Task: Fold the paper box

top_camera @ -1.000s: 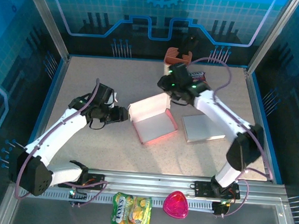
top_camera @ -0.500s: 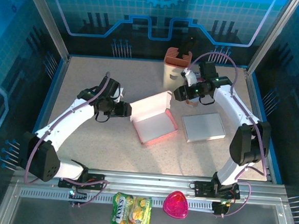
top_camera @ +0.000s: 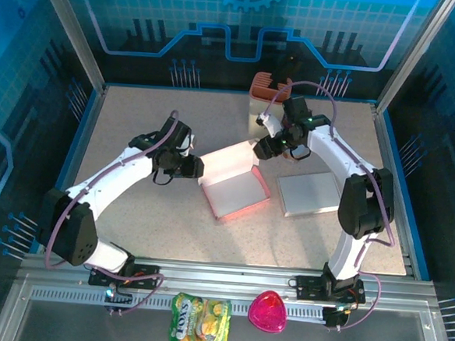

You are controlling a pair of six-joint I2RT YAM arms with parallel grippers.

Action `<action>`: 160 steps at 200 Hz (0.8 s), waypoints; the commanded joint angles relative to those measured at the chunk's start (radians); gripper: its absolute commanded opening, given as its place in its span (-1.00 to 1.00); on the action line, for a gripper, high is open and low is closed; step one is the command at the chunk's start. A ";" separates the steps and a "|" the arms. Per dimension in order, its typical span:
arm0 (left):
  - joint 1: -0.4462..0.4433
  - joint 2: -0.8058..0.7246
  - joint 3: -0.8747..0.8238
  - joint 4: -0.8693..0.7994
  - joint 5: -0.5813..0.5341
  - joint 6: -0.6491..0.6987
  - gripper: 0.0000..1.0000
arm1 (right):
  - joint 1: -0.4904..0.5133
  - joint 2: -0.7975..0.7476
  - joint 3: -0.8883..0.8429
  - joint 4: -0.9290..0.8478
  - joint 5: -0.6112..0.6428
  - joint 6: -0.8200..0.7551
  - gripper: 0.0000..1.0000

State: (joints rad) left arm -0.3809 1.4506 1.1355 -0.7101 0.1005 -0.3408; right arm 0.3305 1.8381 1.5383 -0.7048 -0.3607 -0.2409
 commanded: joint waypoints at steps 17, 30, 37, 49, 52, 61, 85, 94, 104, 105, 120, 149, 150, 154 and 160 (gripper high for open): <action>-0.004 0.030 0.047 0.026 -0.012 -0.014 -0.21 | 0.021 0.032 0.056 -0.030 0.009 -0.005 -0.21; -0.005 0.039 0.050 0.031 -0.011 -0.018 -0.25 | 0.021 0.031 0.054 -0.027 0.007 -0.003 -0.28; -0.005 0.042 0.051 0.035 -0.011 -0.019 -0.26 | 0.022 0.033 0.054 -0.027 0.005 -0.001 -0.31; -0.005 0.046 0.052 0.041 -0.010 -0.021 -0.28 | 0.024 0.036 0.057 -0.029 0.006 0.000 -0.37; -0.005 0.048 0.052 0.041 -0.011 -0.021 -0.28 | 0.024 0.037 0.058 -0.030 0.007 0.001 -0.39; -0.005 0.052 0.054 0.042 -0.012 -0.023 -0.29 | 0.027 0.041 0.060 -0.032 0.008 0.004 -0.43; -0.006 0.060 0.061 0.043 -0.011 -0.021 -0.31 | 0.033 0.050 0.060 -0.023 0.017 0.017 -0.50; -0.006 0.062 0.063 0.043 -0.011 -0.022 -0.32 | 0.037 0.052 0.060 -0.020 0.026 0.023 -0.51; -0.005 0.064 0.065 0.042 -0.013 -0.021 -0.33 | 0.041 0.054 0.056 -0.013 0.032 0.027 -0.54; -0.005 0.064 0.065 0.041 -0.013 -0.021 -0.33 | 0.042 0.054 0.056 -0.013 0.033 0.028 -0.54; -0.006 0.065 0.066 0.042 -0.013 -0.022 -0.35 | 0.047 0.049 0.048 0.002 0.049 0.040 -0.61; -0.006 0.066 0.065 0.038 -0.022 -0.022 -0.44 | 0.056 0.031 0.033 0.030 0.086 0.059 -0.81; -0.006 0.066 0.065 0.038 -0.022 -0.022 -0.44 | 0.056 0.030 0.033 0.031 0.087 0.059 -0.81; -0.006 0.067 0.066 0.039 -0.022 -0.021 -0.46 | 0.058 0.026 0.029 0.035 0.093 0.062 -0.84; -0.006 0.068 0.066 0.040 -0.022 -0.020 -0.49 | 0.061 0.019 0.023 0.042 0.102 0.067 -0.88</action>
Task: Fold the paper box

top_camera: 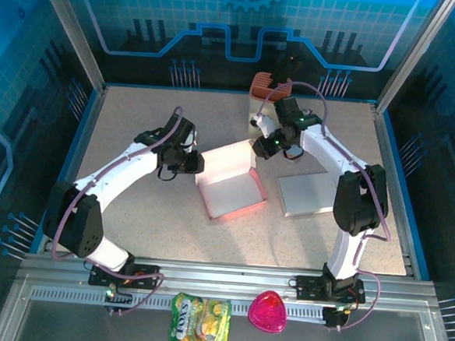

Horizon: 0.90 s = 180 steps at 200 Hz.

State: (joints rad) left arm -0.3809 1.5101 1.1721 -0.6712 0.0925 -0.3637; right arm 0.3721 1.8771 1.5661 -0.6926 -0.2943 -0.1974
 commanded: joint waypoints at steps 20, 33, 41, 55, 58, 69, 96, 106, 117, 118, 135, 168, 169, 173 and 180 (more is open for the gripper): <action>-0.006 0.014 0.029 0.004 -0.017 0.003 -0.55 | 0.026 -0.040 -0.026 0.051 0.061 0.034 -1.00; -0.006 0.018 0.031 0.007 -0.021 0.003 -0.60 | 0.029 -0.048 -0.036 0.061 0.068 0.038 -1.00; -0.005 0.021 0.031 0.008 -0.026 0.003 -0.63 | 0.030 -0.052 -0.041 0.065 0.070 0.041 -1.00; -0.005 0.025 0.033 0.010 -0.036 -0.001 -0.67 | 0.035 -0.060 -0.050 0.071 0.076 0.048 -1.00; -0.006 0.026 0.034 0.010 -0.038 -0.002 -0.68 | 0.037 -0.061 -0.051 0.073 0.078 0.050 -1.00; -0.005 0.027 0.035 0.014 -0.044 -0.007 -0.75 | 0.043 -0.070 -0.058 0.080 0.085 0.058 -1.00; -0.005 0.033 0.044 0.018 -0.065 -0.026 -0.87 | 0.061 -0.097 -0.082 0.106 0.127 0.105 -1.00; -0.005 0.035 0.049 0.019 -0.078 -0.043 -0.91 | 0.068 -0.110 -0.095 0.125 0.149 0.136 -1.00; -0.005 0.037 0.054 0.026 -0.092 -0.067 -0.95 | 0.080 -0.122 -0.109 0.146 0.185 0.181 -1.00; -0.005 0.038 0.055 0.026 -0.093 -0.070 -0.96 | 0.080 -0.123 -0.111 0.147 0.186 0.185 -1.00; -0.006 0.049 0.064 0.044 -0.113 -0.107 -0.99 | 0.106 -0.141 -0.127 0.178 0.233 0.258 -1.00; -0.003 0.087 0.109 0.092 -0.138 -0.125 -1.00 | 0.164 -0.159 -0.157 0.264 0.335 0.404 -1.00; -0.003 0.089 0.109 0.095 -0.139 -0.124 -1.00 | 0.166 -0.158 -0.157 0.267 0.338 0.407 -1.00; -0.002 0.094 0.116 0.101 -0.142 -0.122 -1.00 | 0.170 -0.156 -0.157 0.277 0.347 0.422 -1.00; 0.003 0.105 0.125 0.112 -0.150 -0.120 -1.00 | 0.178 -0.149 -0.155 0.294 0.359 0.450 -1.00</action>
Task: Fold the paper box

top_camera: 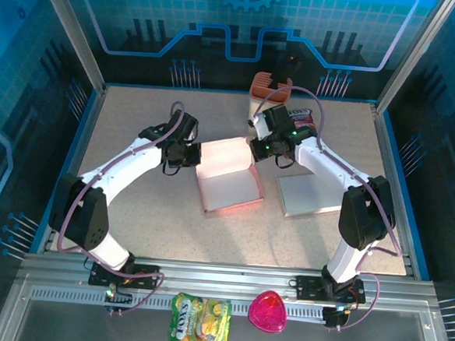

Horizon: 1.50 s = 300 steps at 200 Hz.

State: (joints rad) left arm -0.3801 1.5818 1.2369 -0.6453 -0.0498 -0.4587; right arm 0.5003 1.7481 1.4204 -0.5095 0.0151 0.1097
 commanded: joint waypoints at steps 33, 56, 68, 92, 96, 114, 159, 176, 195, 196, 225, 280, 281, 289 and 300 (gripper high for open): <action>0.048 0.068 0.080 0.179 0.023 -0.034 -1.00 | 0.077 0.008 -0.008 0.213 0.087 0.251 -1.00; 0.058 0.066 0.040 0.293 0.056 -0.011 -1.00 | 0.096 -0.006 -0.088 0.372 0.097 0.263 -1.00; 0.061 0.056 0.004 0.358 0.073 0.000 -1.00 | 0.104 -0.025 -0.164 0.491 0.097 0.252 -1.00; 0.060 0.018 -0.098 0.510 0.108 0.015 -1.00 | 0.110 -0.044 -0.287 0.668 0.076 0.220 -1.00; 0.060 0.007 -0.118 0.539 0.112 0.015 -1.00 | 0.111 -0.047 -0.304 0.690 0.072 0.214 -1.00; 0.060 -0.032 -0.221 0.668 0.136 0.015 -1.00 | 0.119 -0.063 -0.378 0.781 0.078 0.191 -1.00; 0.060 -0.091 -0.353 0.794 0.167 0.006 -1.00 | 0.147 -0.094 -0.468 0.874 0.095 0.152 -1.00; 0.060 -0.102 -0.371 0.799 0.175 0.009 -1.00 | 0.158 -0.097 -0.478 0.859 0.115 0.134 -1.00; 0.060 -0.107 -0.388 0.784 0.183 0.014 -1.00 | 0.171 -0.106 -0.478 0.817 0.160 0.112 -1.00; 0.060 -0.107 -0.390 0.783 0.184 0.014 -1.00 | 0.171 -0.107 -0.479 0.816 0.161 0.111 -1.00; 0.055 -0.132 -0.446 0.796 0.185 -0.002 -1.00 | 0.175 -0.136 -0.493 0.786 0.159 0.111 -1.00; 0.012 -0.168 -0.508 0.788 0.136 -0.003 -1.00 | 0.180 -0.146 -0.517 0.697 0.141 0.144 -0.95; 0.010 -0.168 -0.509 0.787 0.134 -0.002 -1.00 | 0.180 -0.146 -0.517 0.694 0.140 0.145 -0.94; 0.001 -0.175 -0.511 0.775 0.115 0.003 -1.00 | 0.180 -0.153 -0.511 0.669 0.140 0.154 -0.83; -0.011 -0.183 -0.515 0.758 0.084 0.008 -1.00 | 0.180 -0.170 -0.500 0.626 0.137 0.170 -0.68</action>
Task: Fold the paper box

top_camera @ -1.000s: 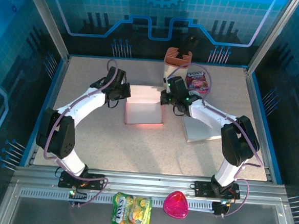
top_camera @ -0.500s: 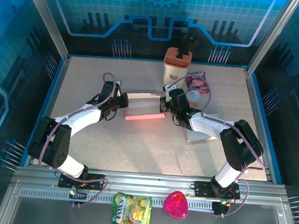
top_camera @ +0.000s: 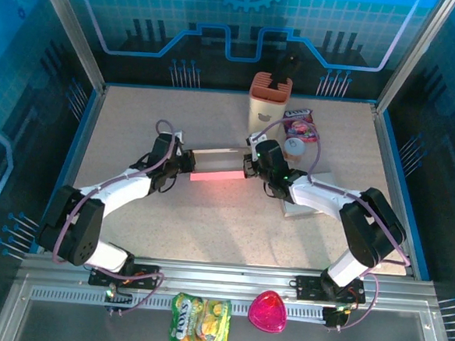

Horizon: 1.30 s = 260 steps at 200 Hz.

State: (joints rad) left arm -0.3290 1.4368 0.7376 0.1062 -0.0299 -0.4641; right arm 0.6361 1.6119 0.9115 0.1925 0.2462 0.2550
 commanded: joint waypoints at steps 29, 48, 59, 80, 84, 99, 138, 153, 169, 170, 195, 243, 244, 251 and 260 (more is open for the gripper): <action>-0.107 -0.053 -0.023 -0.042 -0.039 0.016 -1.00 | 0.043 -0.081 0.060 -0.231 -0.144 0.108 -0.30; -0.145 -0.056 -0.021 -0.075 -0.127 0.002 -1.00 | 0.043 -0.112 0.070 -0.316 -0.180 0.199 -0.05; -0.169 -0.059 -0.026 -0.080 -0.180 -0.012 -1.00 | 0.039 -0.126 0.069 -0.362 -0.206 0.256 0.08; -0.204 -0.058 -0.027 -0.089 -0.257 -0.037 -1.00 | 0.035 -0.146 0.076 -0.445 -0.268 0.330 0.25; -0.207 -0.056 -0.028 -0.088 -0.265 -0.039 -1.00 | 0.035 -0.150 0.077 -0.460 -0.280 0.339 0.26; -0.222 -0.052 -0.026 -0.096 -0.295 -0.048 -1.00 | 0.036 -0.171 0.086 -0.519 -0.308 0.367 0.32; -0.244 -0.043 -0.027 -0.109 -0.345 -0.072 -1.00 | 0.036 -0.256 0.094 -0.633 -0.346 0.396 0.46; -0.254 -0.039 -0.027 -0.116 -0.366 -0.081 -1.00 | 0.036 -0.281 0.099 -0.664 -0.376 0.404 0.49; -0.260 -0.038 -0.029 -0.116 -0.384 -0.088 -1.00 | 0.036 -0.304 0.111 -0.704 -0.403 0.419 0.50; -0.261 -0.038 -0.029 -0.116 -0.385 -0.088 -1.00 | 0.035 -0.306 0.111 -0.708 -0.404 0.420 0.50; -0.268 -0.038 -0.032 -0.107 -0.393 -0.092 -1.00 | 0.029 -0.368 0.129 -0.763 -0.414 0.472 0.52; -0.289 -0.042 -0.047 -0.091 -0.412 -0.092 -1.00 | -0.104 -0.421 0.212 -0.865 -0.431 0.755 0.46; -0.289 -0.042 -0.046 -0.089 -0.413 -0.092 -1.00 | -0.108 -0.420 0.213 -0.863 -0.435 0.762 0.46; -0.292 -0.041 -0.047 -0.088 -0.415 -0.090 -1.00 | -0.135 -0.416 0.224 -0.856 -0.448 0.797 0.45; -0.295 -0.042 -0.049 -0.086 -0.416 -0.088 -1.00 | -0.171 -0.401 0.245 -0.859 -0.459 0.839 0.45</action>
State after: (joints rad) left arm -0.6090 1.3987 0.7151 0.0315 -0.4232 -0.5449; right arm 0.5446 1.2034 1.1038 -0.6144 -0.1692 0.9131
